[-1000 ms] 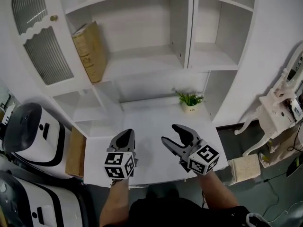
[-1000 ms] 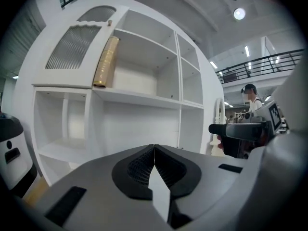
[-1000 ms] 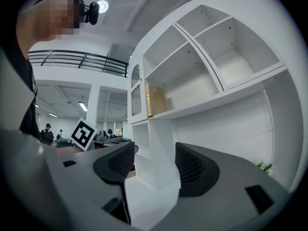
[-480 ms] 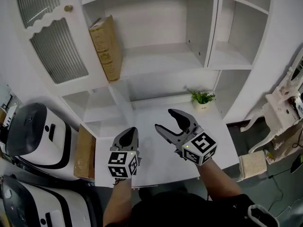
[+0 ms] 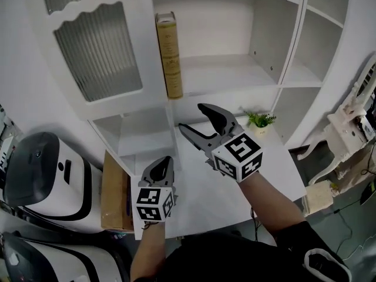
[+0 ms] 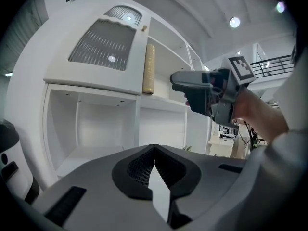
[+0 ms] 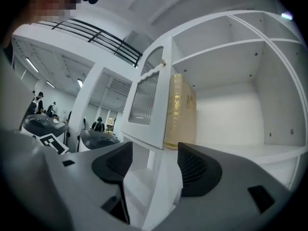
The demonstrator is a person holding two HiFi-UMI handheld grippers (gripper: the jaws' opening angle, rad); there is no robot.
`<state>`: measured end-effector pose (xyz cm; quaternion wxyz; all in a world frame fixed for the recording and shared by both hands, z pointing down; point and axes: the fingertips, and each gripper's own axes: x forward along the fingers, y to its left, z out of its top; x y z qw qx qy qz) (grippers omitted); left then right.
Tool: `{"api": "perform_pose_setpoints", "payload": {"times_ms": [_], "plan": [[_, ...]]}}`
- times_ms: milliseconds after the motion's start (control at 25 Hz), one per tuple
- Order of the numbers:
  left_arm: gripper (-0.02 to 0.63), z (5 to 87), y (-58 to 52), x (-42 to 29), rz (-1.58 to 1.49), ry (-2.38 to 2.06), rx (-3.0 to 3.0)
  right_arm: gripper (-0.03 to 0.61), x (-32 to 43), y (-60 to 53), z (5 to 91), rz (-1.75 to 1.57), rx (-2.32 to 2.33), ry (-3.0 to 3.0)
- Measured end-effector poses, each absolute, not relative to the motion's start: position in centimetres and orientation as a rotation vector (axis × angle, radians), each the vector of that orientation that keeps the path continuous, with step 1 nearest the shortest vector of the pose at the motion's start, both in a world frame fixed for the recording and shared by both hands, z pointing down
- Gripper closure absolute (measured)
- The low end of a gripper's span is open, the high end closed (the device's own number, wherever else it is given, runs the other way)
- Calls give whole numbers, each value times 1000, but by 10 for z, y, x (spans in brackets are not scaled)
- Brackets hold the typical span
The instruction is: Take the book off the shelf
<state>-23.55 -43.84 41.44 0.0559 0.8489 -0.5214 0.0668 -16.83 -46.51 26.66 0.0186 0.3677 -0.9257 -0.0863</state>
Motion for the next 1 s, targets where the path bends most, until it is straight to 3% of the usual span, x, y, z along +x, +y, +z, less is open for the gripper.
{"api": "perform_pose_setpoints", "payload": {"times_ms": [1000], "plan": [[604, 398, -452, -241, 119, -1545, 2602, 287, -209, -556, 224, -278, 1275, -2673]]}}
